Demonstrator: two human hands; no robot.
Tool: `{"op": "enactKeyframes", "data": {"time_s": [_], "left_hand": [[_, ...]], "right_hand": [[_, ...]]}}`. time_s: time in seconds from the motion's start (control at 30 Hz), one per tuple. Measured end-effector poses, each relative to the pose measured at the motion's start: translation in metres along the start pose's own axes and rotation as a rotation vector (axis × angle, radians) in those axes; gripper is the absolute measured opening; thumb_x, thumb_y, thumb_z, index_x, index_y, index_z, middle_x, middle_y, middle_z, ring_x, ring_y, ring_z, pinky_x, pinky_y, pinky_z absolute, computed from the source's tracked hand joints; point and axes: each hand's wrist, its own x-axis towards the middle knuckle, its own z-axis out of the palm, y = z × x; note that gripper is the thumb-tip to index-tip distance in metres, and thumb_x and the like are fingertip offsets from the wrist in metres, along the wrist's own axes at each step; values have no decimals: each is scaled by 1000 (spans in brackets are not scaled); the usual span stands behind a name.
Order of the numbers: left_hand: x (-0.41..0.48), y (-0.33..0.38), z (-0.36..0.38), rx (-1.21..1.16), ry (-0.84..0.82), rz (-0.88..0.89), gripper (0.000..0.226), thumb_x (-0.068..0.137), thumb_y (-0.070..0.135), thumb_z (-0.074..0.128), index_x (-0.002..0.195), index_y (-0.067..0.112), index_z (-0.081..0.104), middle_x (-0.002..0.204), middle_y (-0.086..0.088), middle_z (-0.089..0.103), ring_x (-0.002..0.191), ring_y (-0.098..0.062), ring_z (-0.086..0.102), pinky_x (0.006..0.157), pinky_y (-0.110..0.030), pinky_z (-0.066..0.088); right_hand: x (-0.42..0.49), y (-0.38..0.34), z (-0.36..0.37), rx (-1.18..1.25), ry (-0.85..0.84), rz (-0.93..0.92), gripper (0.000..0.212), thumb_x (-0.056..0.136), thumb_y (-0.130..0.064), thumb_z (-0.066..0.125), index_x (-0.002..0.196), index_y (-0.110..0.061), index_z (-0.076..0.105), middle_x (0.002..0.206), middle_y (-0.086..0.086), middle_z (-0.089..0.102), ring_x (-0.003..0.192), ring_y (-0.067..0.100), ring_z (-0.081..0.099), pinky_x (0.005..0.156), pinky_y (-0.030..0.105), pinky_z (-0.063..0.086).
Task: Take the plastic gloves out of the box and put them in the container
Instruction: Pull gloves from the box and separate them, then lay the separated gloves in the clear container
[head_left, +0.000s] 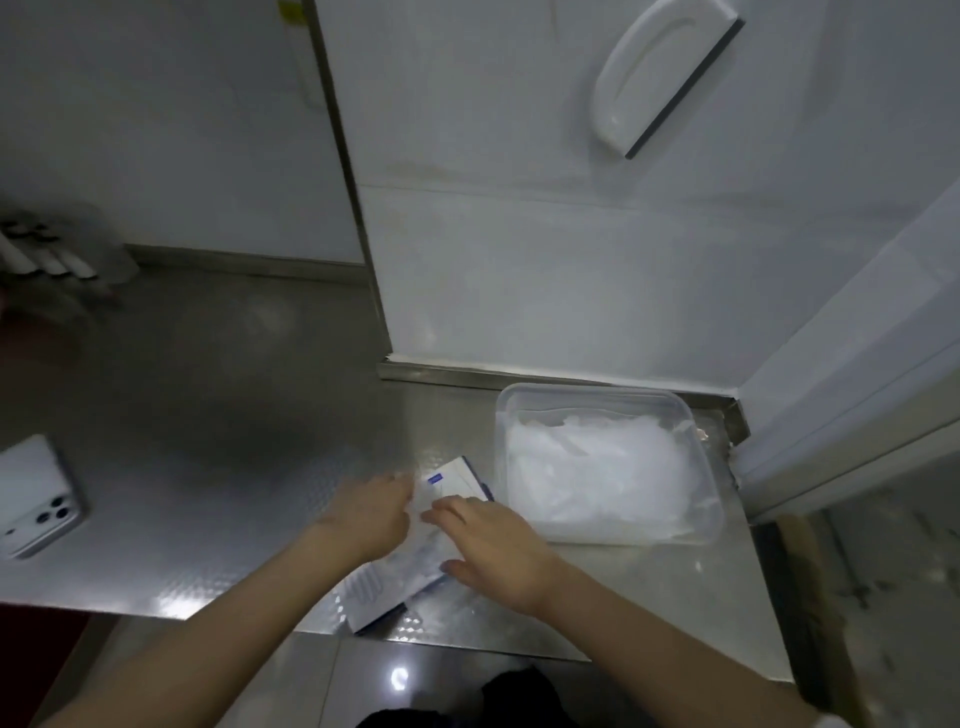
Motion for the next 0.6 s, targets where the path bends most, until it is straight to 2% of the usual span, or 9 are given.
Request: {"op": "enactKeyframes", "data": {"time_s": [0.1,0.3,0.47,0.6], "left_hand": [[-5,-16,20,-94,-128,74,48,96,26,47,141,16,32,142,-7,39,125,-24,44,100,-32,39],[-4,-27,37,-228,-49,178,61,88,33,62,139,17,31,142,-2,35,127,-22,38,102,-34,36],[-1,-32,43,-142,32,174,70,84,37,66,141,20,29,146,4,32,129,-19,34,102,-37,36],[4,-32,45,-77,52,156,74,82,40,67,142,17,29,146,3,32,129,-20,34,101,-38,37]], "right_hand": [[17,-15,8,-134,-100,112,53,94,-19,54,142,-12,33,136,12,43,115,30,50,90,41,41],[36,-20,8,-188,-40,275,22,101,-20,41,119,-9,47,118,12,58,101,31,62,75,37,45],[34,-18,-17,-96,158,331,25,103,-28,35,108,-10,52,105,9,62,91,32,62,64,30,33],[28,-17,-44,63,320,420,21,102,-31,36,90,-16,43,89,8,60,78,32,58,61,33,34]]}}
